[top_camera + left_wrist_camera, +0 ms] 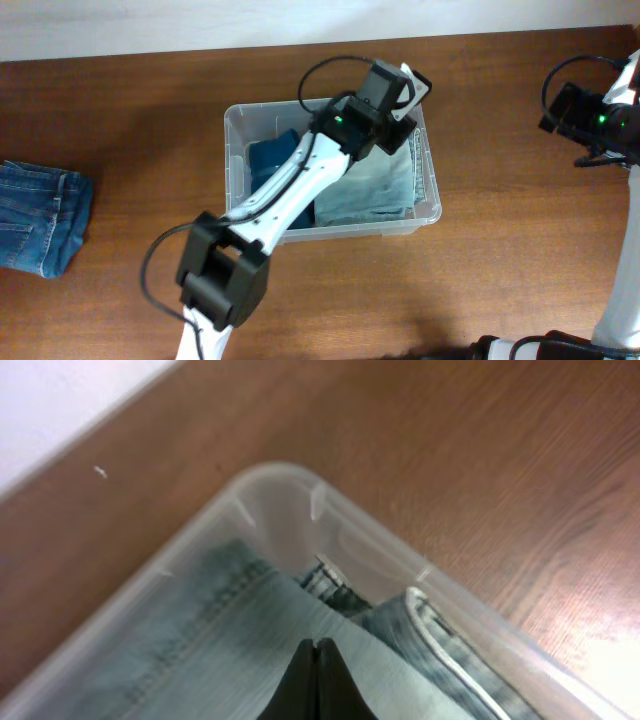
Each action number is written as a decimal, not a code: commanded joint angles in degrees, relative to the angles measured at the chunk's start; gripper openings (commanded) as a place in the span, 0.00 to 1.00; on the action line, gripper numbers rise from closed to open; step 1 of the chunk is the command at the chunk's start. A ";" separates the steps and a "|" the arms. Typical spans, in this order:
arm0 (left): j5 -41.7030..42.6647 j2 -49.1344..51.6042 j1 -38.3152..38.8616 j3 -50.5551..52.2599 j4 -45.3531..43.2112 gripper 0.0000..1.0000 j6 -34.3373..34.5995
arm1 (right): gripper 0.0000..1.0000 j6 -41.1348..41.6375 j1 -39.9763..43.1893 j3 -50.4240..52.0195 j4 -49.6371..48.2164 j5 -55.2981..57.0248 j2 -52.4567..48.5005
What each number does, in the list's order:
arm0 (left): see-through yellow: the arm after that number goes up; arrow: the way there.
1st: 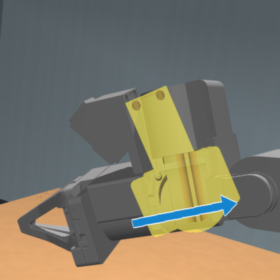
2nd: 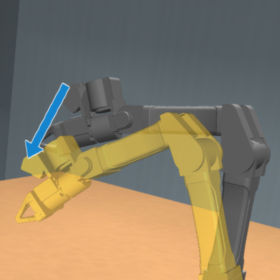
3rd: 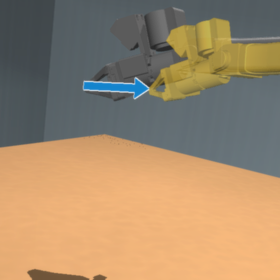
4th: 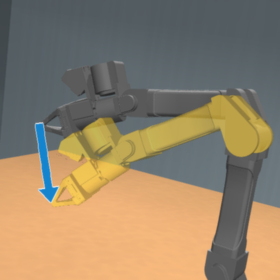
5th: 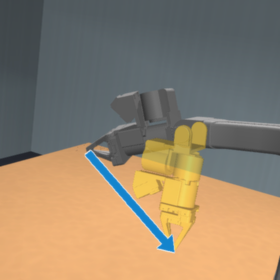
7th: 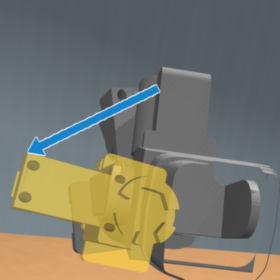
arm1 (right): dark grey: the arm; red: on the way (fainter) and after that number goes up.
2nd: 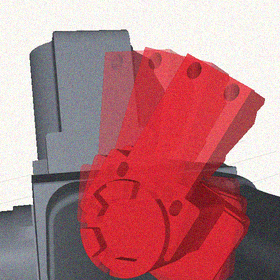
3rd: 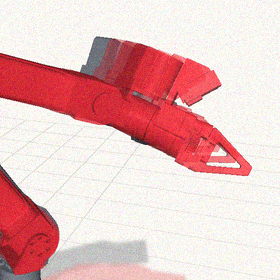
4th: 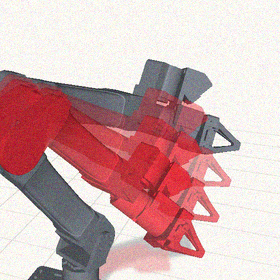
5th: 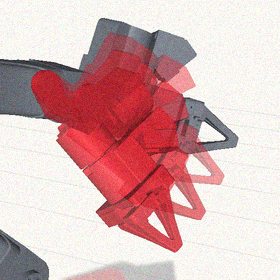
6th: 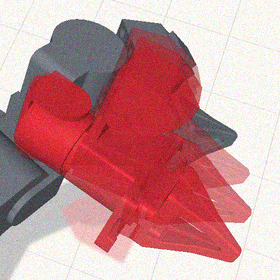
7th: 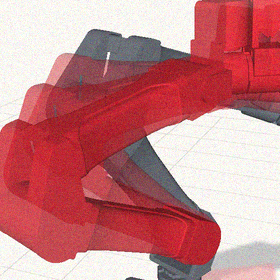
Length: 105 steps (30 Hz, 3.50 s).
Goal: Pack container
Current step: 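Open the left gripper and press the denim flat in the box, then withdraw the left gripper from the box toward the blue jeans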
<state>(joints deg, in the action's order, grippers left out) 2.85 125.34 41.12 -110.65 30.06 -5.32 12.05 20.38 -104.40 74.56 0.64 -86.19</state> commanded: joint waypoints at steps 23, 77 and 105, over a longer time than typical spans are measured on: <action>0.39 -0.72 0.37 -6.29 6.27 0.01 2.95 | 0.98 0.20 0.28 -0.02 -0.15 0.48 -0.04; -3.72 -21.33 -54.18 -20.48 51.74 0.19 15.39 | 0.99 0.20 0.28 -0.02 -0.17 0.48 -0.07; 10.56 -21.16 -98.95 25.03 23.17 0.99 17.29 | 0.99 0.20 0.28 -0.02 -0.15 0.48 -0.07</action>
<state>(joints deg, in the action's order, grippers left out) 11.00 105.10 -57.23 -89.08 55.92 12.05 12.01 20.38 -104.40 74.56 0.64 -86.19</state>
